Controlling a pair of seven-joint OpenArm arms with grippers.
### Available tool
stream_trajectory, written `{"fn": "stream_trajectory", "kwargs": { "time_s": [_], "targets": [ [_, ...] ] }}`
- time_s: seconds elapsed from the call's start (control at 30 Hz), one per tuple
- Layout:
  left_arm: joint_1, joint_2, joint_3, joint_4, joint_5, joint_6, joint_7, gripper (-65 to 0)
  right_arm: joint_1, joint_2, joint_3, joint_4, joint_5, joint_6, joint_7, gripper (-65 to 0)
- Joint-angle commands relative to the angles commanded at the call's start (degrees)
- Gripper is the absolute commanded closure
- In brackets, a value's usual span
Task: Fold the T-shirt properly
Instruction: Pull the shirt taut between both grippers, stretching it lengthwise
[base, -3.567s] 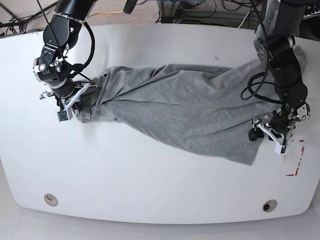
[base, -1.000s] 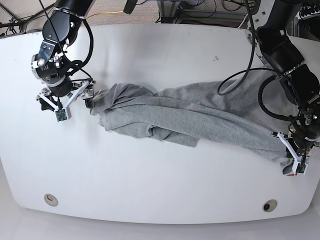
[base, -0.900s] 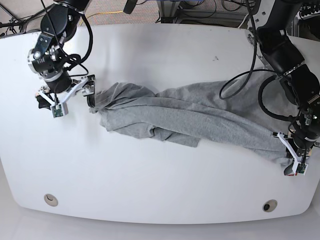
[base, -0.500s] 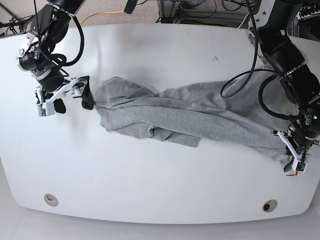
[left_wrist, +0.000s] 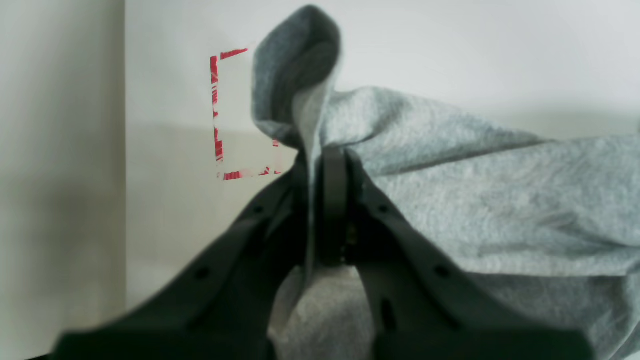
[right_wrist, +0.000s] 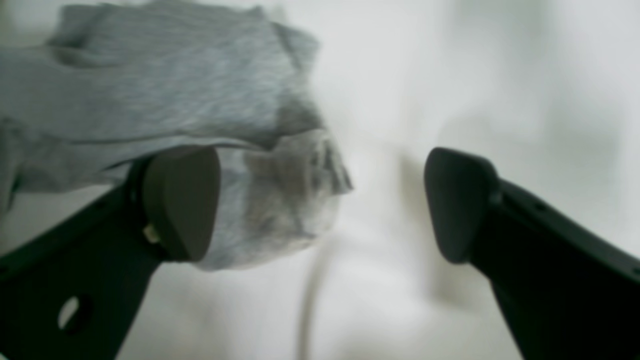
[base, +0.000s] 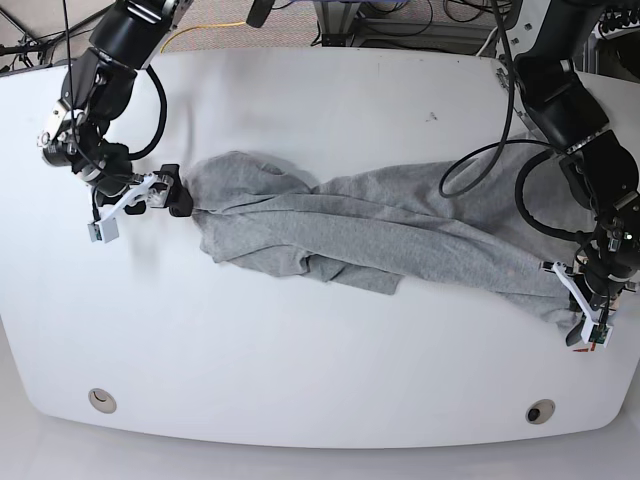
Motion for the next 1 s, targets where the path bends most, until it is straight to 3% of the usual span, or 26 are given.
{"fn": "stream_trajectory", "kwargs": {
  "time_s": [0.57,0.63,0.87,0.9,1.0],
  "targets": [
    [0.1,0.0,0.1,-0.1,0.0,0.0,0.0,-0.6,2.1,0.4,-1.3,-10.4,1.1,0.00,2.7,-60.9],
    [0.1,0.0,0.1,-0.1,0.0,0.0,0.0,-0.6,2.0,0.4,-3.2,-10.3,1.2,0.00,2.7,-54.2],
    [0.1,-0.2,-0.1,-0.1,0.0,0.0,0.0,-0.6,1.9,0.0,-5.2,-10.3,1.2,-0.26,2.9,-4.6],
    [0.1,-0.2,-0.1,-0.1,0.0,0.0,0.0,-0.6,1.9,0.0,-5.2,-10.2,1.4,-0.26,2.9,0.0],
    [0.1,-0.3,-0.1,-0.1,0.0,0.0,0.0,-0.6,1.9,0.4,-5.2,-8.5,1.3,-0.35,2.9,-0.2]
  ]
}}
